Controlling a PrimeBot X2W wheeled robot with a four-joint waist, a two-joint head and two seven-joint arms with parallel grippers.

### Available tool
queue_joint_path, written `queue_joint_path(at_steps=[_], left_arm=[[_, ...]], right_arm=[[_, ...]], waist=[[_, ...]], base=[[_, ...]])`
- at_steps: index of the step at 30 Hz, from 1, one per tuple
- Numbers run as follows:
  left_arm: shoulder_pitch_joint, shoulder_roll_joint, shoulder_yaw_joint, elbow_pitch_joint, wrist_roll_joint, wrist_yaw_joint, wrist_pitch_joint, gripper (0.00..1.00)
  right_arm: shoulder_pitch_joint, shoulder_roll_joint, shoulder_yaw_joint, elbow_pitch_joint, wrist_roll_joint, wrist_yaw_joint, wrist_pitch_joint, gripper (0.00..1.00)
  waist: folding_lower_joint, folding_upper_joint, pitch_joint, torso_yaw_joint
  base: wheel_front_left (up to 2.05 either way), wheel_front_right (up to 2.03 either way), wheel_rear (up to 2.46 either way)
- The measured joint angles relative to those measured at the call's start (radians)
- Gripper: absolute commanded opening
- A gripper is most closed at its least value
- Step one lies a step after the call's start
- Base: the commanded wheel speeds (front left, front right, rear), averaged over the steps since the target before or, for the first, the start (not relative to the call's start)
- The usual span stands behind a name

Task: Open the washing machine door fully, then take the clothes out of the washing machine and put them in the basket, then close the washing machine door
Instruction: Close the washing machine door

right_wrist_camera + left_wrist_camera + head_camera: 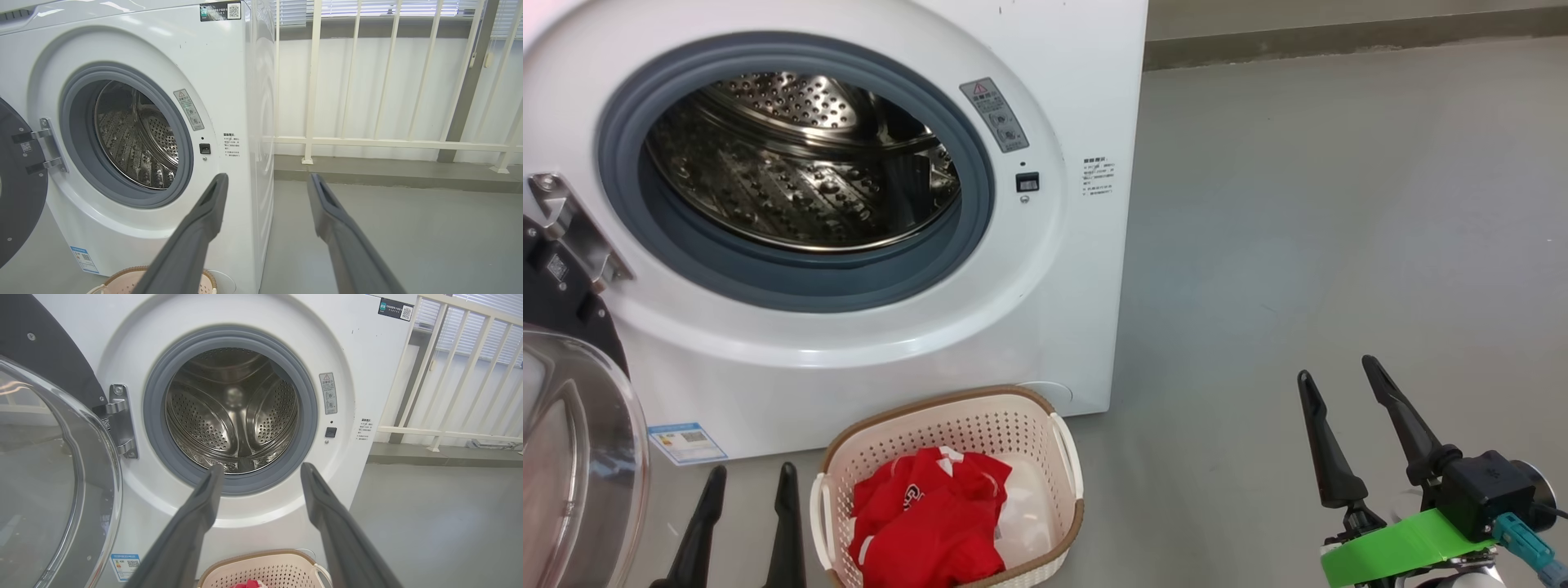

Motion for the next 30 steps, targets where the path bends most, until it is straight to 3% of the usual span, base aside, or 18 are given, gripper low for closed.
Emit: queue_joint_path(at_steps=[16, 30], left_arm=[[0.000, -0.002, -0.001, -0.002, 0.001, -0.001, 0.000, 1.00], [-0.001, -0.006, 0.002, -0.008, -0.008, 0.001, 0.000, 1.00]], right_arm=[[0.000, 0.002, -0.002, 0.004, 0.001, 0.000, 0.000, 1.00], [0.000, 0.002, -0.002, 0.010, 0.001, 0.000, 0.000, 1.00]], waist=[[0.0000, 0.0000, 0.004, 0.010], [0.0000, 0.0000, 0.002, 0.023]], base=[[-1.13, 1.07, 0.05], [-0.08, 0.08, 0.00]])
